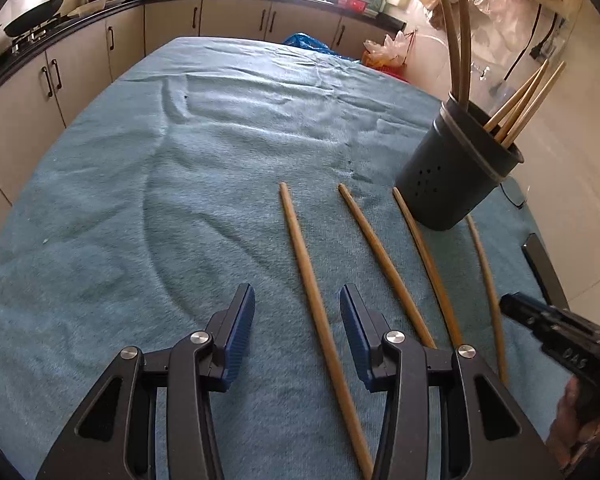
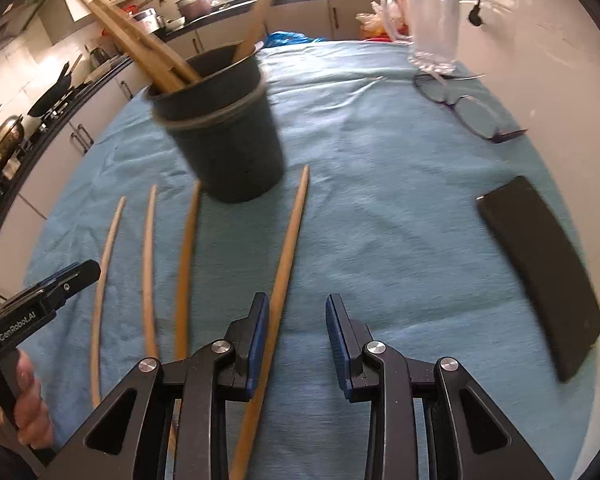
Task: Organize utensils
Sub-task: 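Grasp a wooden chopstick with the right gripper while the left gripper grasps another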
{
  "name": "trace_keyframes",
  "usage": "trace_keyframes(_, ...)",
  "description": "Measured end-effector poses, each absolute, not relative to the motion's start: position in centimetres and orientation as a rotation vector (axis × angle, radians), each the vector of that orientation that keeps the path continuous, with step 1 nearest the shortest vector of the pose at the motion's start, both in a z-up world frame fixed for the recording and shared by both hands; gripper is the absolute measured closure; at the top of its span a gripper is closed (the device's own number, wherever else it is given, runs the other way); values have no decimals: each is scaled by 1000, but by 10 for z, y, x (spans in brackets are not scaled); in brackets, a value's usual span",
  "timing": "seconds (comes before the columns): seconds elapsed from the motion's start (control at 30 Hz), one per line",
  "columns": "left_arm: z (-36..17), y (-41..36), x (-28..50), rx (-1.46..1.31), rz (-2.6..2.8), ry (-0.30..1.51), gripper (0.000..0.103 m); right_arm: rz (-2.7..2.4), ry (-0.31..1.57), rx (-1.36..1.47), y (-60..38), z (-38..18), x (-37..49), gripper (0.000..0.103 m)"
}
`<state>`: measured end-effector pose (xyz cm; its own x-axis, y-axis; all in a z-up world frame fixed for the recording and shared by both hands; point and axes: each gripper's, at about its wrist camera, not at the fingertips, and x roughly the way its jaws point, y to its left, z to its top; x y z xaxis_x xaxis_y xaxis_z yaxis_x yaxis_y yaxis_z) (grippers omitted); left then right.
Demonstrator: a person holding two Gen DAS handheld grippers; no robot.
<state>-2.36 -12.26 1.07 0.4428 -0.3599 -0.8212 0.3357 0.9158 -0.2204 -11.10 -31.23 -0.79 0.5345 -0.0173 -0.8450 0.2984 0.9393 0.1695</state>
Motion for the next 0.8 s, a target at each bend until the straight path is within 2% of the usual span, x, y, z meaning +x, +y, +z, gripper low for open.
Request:
trace_keyframes(0.23, 9, -137, -9, 40, -396, 1026, 61, -208, 963, 375, -335, 0, -96, 71)
trace_keyframes(0.33, 8, -144, -4, 79, -377, 1026, 66, -208, 978, 375, -338, -3, -83, 71)
trace_keyframes(0.4, 8, -145, -1, 93, -366, 1021, 76, -206, 996, 382, -338, -8, -76, 71)
trace_keyframes(0.43, 8, -147, 1, 110, -354, 1018, 80, -201, 1015, 380, -337, -11, -72, 72)
trace_keyframes(0.47, 8, -148, 2, 114, -350, 1016, 89, -205, 1020, 374, -336, -13, -70, 80)
trace_keyframes(0.53, 7, -148, 6, 110, -352, 1018, 94, -210, 1025, 364, -334, -13, -68, 95)
trace_keyframes(0.8, 23, -137, -3, 31, -428, 979, 97, -164, 964, 426, -335, -1, -83, 96)
